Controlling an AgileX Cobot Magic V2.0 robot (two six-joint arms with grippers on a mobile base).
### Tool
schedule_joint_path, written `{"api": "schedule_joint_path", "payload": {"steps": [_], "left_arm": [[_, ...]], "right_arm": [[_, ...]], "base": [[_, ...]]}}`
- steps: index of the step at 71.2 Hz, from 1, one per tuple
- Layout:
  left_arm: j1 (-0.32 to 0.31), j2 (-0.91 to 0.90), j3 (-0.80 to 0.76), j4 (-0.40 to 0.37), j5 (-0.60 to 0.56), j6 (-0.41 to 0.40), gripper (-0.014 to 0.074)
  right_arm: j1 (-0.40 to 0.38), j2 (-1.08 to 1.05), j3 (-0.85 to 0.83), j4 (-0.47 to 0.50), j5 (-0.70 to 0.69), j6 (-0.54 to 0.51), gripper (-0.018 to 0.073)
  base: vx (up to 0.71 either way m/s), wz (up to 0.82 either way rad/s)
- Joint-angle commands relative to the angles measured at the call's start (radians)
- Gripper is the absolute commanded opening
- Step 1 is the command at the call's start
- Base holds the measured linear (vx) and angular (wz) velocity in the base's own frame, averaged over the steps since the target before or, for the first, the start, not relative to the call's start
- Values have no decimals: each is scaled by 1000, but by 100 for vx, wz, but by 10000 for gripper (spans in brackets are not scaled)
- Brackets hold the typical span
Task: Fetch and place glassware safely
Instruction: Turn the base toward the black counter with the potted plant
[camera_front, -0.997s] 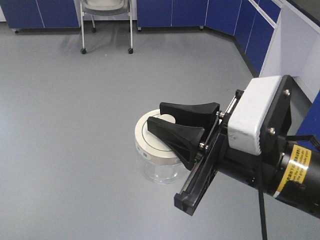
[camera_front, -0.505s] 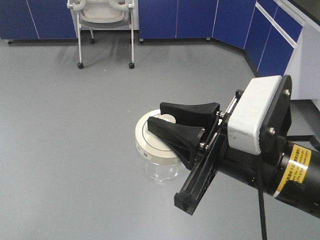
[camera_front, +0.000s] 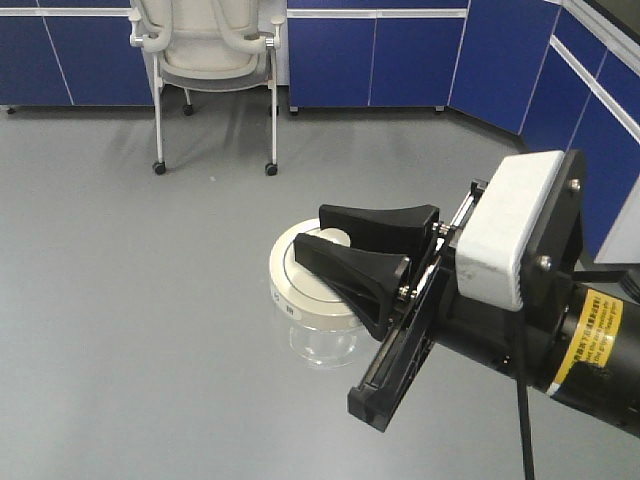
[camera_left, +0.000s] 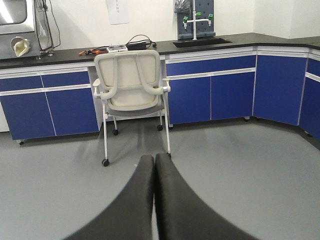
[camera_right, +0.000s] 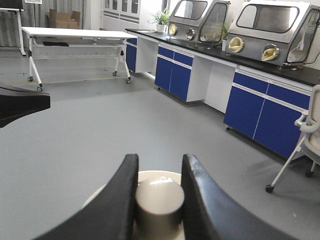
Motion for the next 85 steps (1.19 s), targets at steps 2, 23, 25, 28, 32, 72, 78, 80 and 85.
{"api": "schedule_joint_path", "payload": {"steps": [2, 23, 25, 28, 32, 72, 78, 80, 85], "left_arm": [[-6, 9, -27, -10, -72, -6, -7], [-6, 9, -27, -10, -72, -6, -7], [-6, 9, -27, -10, -72, -6, -7], [-6, 9, -27, -10, -72, -6, -7], [-6, 9, -27, -10, -72, -6, -7], [-6, 9, -27, -10, -71, -6, -7], [-6, 9, -27, -10, -71, -6, -7], [-6, 9, -27, -10, -71, -6, -7], [-6, 9, -27, -10, -71, -6, -7]], "right_arm": [[-3, -21, -32, 26, -79, -2, -1], [-3, -21, -32, 26, -78, -3, -1], [-3, -21, -32, 26, -78, -3, -1], [-3, -21, -32, 26, -78, -3, -1], [-3, -21, -32, 26, -78, -3, -1], [-3, -18, -32, 26, -78, -3, -1], [-3, -18, -32, 26, -78, -3, -1], [-3, -18, -32, 26, -78, -3, -1], [-3, -18, -32, 26, -78, -3, -1]], "base": [[56, 4], [56, 3], [56, 3], [56, 2], [55, 1], [51, -1], [46, 0], [45, 0], [44, 0]]}}
